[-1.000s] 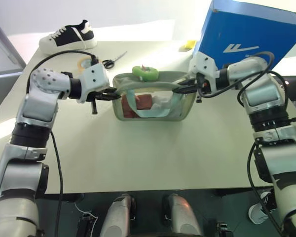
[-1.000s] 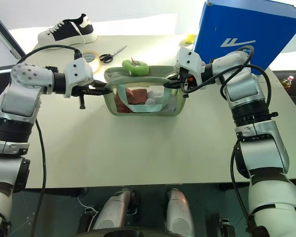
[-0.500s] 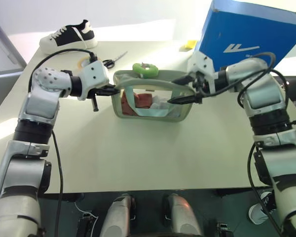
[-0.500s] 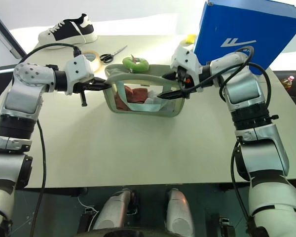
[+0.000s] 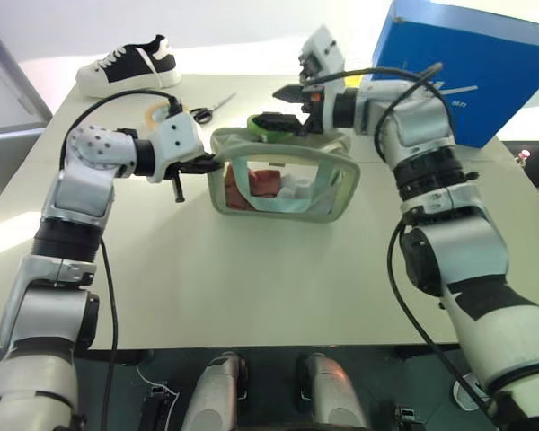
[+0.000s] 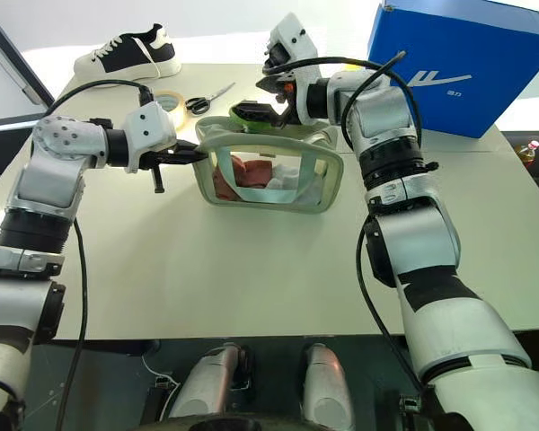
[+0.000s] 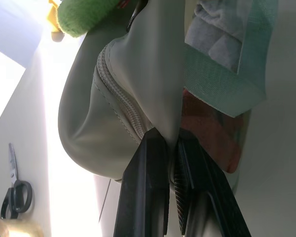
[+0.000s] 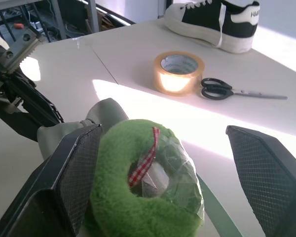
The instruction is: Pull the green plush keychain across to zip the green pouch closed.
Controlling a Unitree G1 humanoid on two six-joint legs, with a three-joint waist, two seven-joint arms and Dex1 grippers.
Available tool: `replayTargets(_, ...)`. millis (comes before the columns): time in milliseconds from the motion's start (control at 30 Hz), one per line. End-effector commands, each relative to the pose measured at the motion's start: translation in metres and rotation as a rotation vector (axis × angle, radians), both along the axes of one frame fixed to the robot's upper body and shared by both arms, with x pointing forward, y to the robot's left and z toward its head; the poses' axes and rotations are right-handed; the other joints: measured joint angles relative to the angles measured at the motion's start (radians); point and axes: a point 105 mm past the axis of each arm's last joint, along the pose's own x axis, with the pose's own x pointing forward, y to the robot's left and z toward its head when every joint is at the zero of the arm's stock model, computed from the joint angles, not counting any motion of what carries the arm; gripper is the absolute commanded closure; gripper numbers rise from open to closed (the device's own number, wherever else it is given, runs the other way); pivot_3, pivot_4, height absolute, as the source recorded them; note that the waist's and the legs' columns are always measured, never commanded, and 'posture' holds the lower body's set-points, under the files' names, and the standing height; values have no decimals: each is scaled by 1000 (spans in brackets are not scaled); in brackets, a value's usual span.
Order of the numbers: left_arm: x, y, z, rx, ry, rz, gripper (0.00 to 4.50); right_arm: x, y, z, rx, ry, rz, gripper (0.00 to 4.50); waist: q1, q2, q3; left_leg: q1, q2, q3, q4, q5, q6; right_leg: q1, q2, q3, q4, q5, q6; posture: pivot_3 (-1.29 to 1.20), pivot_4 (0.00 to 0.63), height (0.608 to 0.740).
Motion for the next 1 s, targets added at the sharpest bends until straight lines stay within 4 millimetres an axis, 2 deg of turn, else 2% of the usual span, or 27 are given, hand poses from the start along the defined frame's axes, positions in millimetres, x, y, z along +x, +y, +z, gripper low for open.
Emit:
replayTargets(33,-3,-8,6,-7,-33,-32,4500,3,1,12,16,-10,-29,339,-1,0,0,0,0,0,0,0,0,0,0,0,0,0,0,0,150,740)
replayTargets(267,-3,-6,7,-7,-33,-28,4500,-7,0,-7,8,155,43,339,-2,0,0,0,0,0,0,0,1,0,0,0,0,0,0,0,150,740)
replayTargets(300,-3,-6,7,-7,-34,-29,4500,-8,0,-7,12,166,46,566,-2,0,0,0,0,0,0,0,1,0,0,0,0,0,0,0,150,740)
replayTargets(400,-2,-8,7,-8,-35,-31,4500,-10,-2,-5,25,172,50,1654,-2,0,0,0,0,0,0,-1,2,0,0,0,0,0,0,0,150,740)
replayTargets(567,-1,-9,8,-11,-37,-36,4500,-7,-11,2,46,140,14,4249,-1,0,0,0,0,0,0,-1,2,0,0,0,0,0,0,0,150,740)
replayTargets(600,-1,-9,8,-11,-38,-37,4500,-6,-16,8,60,123,2,4450,-1,0,0,0,0,0,0,-1,2,0,0,0,0,0,0,0,150,740)
replayTargets(667,-1,-10,7,-11,-37,-39,4500,-7,-25,21,90,81,-8,4450,-1,0,0,0,0,0,0,-1,2,0,0,0,0,0,0,0,150,740)
replayTargets(800,0,-8,4,-7,-34,-37,4500,-15,-56,46,131,16,-48,4450,-2,0,0,-1,0,0,0,-1,2,-1,0,0,0,0,0,0,150,740)
replayTargets(900,-1,-10,1,-7,-27,-44,4500,-20,-82,49,122,-13,-126,4450,-3,0,0,-1,0,0,0,-1,3,-1,0,0,0,0,0,0,150,740)
replayTargets(1000,-2,-12,-1,-9,-18,-55,4500,-31,-103,43,93,-34,-186,4450,-3,0,0,0,1,0,0,-2,4,-1,0,0,-1,0,0,0,150,740)
